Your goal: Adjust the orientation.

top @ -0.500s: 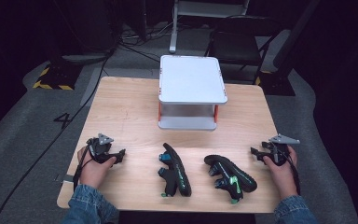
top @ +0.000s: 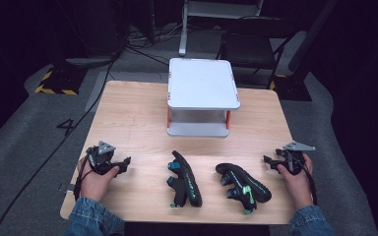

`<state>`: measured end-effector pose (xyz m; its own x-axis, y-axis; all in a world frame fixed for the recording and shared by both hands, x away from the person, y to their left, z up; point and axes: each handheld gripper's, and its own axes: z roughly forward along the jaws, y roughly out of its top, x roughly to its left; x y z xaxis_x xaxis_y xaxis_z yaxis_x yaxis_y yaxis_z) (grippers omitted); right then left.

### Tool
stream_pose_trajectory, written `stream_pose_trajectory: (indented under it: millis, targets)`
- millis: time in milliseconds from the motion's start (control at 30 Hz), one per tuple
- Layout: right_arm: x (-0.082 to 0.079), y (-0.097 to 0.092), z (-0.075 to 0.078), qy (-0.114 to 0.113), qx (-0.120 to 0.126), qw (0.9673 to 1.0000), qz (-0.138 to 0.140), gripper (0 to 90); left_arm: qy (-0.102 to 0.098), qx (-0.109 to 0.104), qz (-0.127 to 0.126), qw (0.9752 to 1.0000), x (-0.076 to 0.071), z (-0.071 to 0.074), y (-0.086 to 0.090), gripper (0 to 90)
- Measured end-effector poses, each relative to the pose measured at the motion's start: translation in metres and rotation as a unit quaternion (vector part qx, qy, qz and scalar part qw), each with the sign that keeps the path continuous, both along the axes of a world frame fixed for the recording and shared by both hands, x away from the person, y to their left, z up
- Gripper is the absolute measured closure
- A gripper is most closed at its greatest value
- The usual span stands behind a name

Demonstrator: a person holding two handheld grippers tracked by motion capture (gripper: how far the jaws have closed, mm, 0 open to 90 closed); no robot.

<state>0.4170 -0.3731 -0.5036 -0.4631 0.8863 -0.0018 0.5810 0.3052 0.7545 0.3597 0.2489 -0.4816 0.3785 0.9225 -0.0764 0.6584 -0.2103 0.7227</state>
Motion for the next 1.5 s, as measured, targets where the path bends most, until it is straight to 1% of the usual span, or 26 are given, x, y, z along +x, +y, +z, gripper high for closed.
stream_pose_trajectory:
  millis: [133,267,333,400,467,500,567,600,633,667,700,767,800,867,900,967,1000,1033,1067,1100,1167,1233,1333,1367,1400,1500]
  targets:
    - [0.0,0.001,0.0,0.001,-0.001,1.0,0.0,31.4,-0.009,-0.002,-0.009,0.9999,-0.001,0.004,-0.002,27.8]
    - [0.0,0.001,0.0,0.001,-0.001,1.0,0.0,31.4,-0.007,0.003,-0.016,0.9998,-0.002,0.006,-0.005,27.7]
    - [0.0,0.001,0.0,0.002,-0.001,1.0,-0.001,31.4,-0.006,0.007,-0.021,0.9997,-0.003,0.009,-0.007,27.8]
    - [0.0,0.001,0.0,0.002,-0.001,1.0,-0.002,31.4,-0.011,0.007,-0.027,0.9996,-0.005,0.015,-0.011,27.9]
    - [0.0,0.001,0.0,0.0,-0.002,1.0,-0.004,31.3,-0.016,0.002,-0.043,0.999,-0.008,0.022,-0.02,28.0]
    - [0.0,0.001,0.0,0.0,-0.002,1.0,-0.004,31.3,-0.016,0.002,-0.043,0.999,-0.008,0.022,-0.02,28.1]
    - [-0.001,0.002,0.0,0.0,-0.001,0.9999,-0.013,31.6,-0.015,0.004,-0.062,0.9979,-0.011,0.027,-0.029,28.2]
    - [-0.004,0.003,0.0,0.001,0.002,0.9996,-0.027,33.3,-0.014,0.008,-0.088,0.996,-0.014,0.029,-0.038,28.5]
    - [-0.004,0.003,0.001,0.002,0.0,0.9996,-0.029,34.5,-0.012,0.011,-0.105,0.9943,-0.016,0.03,-0.044,28.6]
    - [-0.004,0.003,0.001,0.003,0.001,0.9996,-0.028,34.7,-0.01,0.019,-0.126,0.9918,-0.017,0.031,-0.05,28.7]
    - [-0.004,0.003,0.001,0.003,0.001,0.9996,-0.028,34.7,-0.01,0.019,-0.126,0.9918,-0.017,0.031,-0.05,28.7]
    - [-0.007,0.002,0.006,-0.003,0.006,0.9997,-0.025,34.6,0.0,0.014,-0.159,0.9872,-0.022,0.031,-0.063,28.7]
    - [-0.008,0.002,0.008,-0.01,0.006,0.9996,-0.024,34.6,0.007,0.015,-0.187,0.9822,-0.025,0.03,-0.073,28.8]
    - [-0.01,0.003,0.013,-0.018,0.011,0.9995,-0.023,34.6,0.009,0.025,-0.205,0.9783,-0.028,0.028,-0.083,28.6]
    - [-0.01,0.003,0.013,-0.018,0.011,0.9995,-0.023,34.6,0.009,0.025,-0.205,0.9783,-0.028,0.028,-0.083,28.5]
    - [-0.013,0.004,0.018,-0.03,0.013,0.9993,-0.017,34.7,0.012,0.034,-0.224,0.9739,-0.029,0.025,-0.09,28.4]
    - [-0.013,0.004,0.018,-0.03,0.013,0.9993,-0.017,34.7,0.015,0.039,-0.233,0.9716,-0.03,0.023,-0.093,28.4]
    - [-0.014,0.005,0.02,-0.034,0.013,0.9992,-0.015,34.7,0.019,0.044,-0.247,0.9679,-0.031,0.021,-0.099,28.7]
    - [-0.014,0.005,0.02,-0.035,0.014,0.9992,-0.015,34.7,0.018,0.048,-0.253,0.9661,-0.031,0.019,-0.101,28.7]
    - [-0.015,0.005,0.021,-0.035,0.014,0.9992,-0.014,34.8,0.016,0.052,-0.257,0.9649,-0.032,0.019,-0.103,29.7]
    - [-0.015,0.006,0.021,-0.038,0.015,0.9991,-0.014,34.8,0.014,0.055,-0.258,0.9644,-0.032,0.019,-0.104,30.9]
    - [-0.016,0.007,0.022,-0.038,0.014,0.9991,-0.014,35.0,0.012,0.056,-0.264,0.963,-0.032,0.02,-0.104,33.0]
    - [-0.016,0.007,0.022,-0.035,0.012,0.9992,-0.014,35.0,0.025,0.048,-0.283,0.9577,-0.034,0.02,-0.103,33.0]
    - [-0.016,0.007,0.022,-0.035,0.011,0.9992,-0.014,35.0,0.03,0.046,-0.292,0.9549,-0.035,0.02,-0.103,33.2]
    - [-0.016,0.007,0.022,-0.035,0.011,0.9992,-0.014,35.0,0.03,0.046,-0.292,0.9549,-0.035,0.02,-0.103,33.6]
    - [-0.015,0.008,0.021,-0.034,0.009,0.9993,-0.013,35.1,0.03,0.049,-0.3,0.9521,-0.036,0.017,-0.111,36.7]
